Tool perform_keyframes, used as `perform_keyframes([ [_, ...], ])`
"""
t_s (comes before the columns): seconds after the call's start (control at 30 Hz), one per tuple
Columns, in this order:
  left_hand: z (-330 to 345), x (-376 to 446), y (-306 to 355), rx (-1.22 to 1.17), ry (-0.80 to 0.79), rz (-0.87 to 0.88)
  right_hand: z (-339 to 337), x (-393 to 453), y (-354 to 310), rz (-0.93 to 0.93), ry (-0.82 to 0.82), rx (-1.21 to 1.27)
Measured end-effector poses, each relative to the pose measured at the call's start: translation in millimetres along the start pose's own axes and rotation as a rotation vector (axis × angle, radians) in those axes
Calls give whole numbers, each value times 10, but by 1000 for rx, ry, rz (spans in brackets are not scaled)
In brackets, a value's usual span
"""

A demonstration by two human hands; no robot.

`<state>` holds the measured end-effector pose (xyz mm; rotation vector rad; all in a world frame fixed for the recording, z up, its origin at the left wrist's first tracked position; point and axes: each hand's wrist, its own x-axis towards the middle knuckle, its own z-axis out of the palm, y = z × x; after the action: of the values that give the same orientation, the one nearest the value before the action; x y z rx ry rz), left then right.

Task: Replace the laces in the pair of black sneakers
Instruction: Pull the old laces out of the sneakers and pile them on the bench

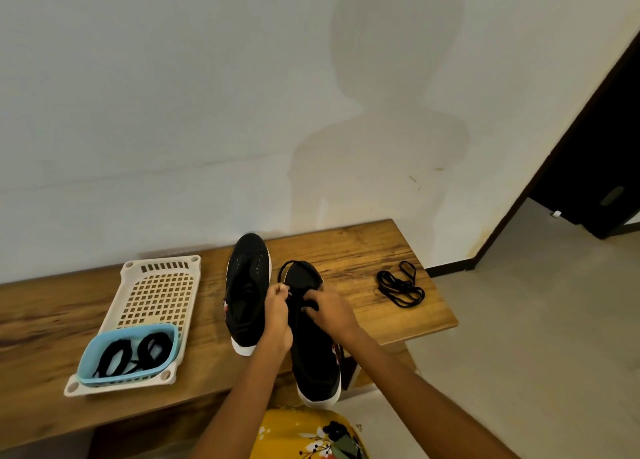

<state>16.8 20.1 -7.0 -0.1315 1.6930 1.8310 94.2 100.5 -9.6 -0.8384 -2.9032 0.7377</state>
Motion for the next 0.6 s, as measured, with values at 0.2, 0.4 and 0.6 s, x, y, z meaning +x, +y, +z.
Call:
perform_keyframes([
  [0.2, -192, -50, -194, 294, -216, 209, -348, 193, -304, -83, 10, -122],
  [0.4, -169, 52, -145, 487, -313, 287, -921, 509, -877, 2, -190, 52],
  [0.6, -87, 37, -75, 366, -94, 148, -861, 563, -776, 276, -294, 903],
])
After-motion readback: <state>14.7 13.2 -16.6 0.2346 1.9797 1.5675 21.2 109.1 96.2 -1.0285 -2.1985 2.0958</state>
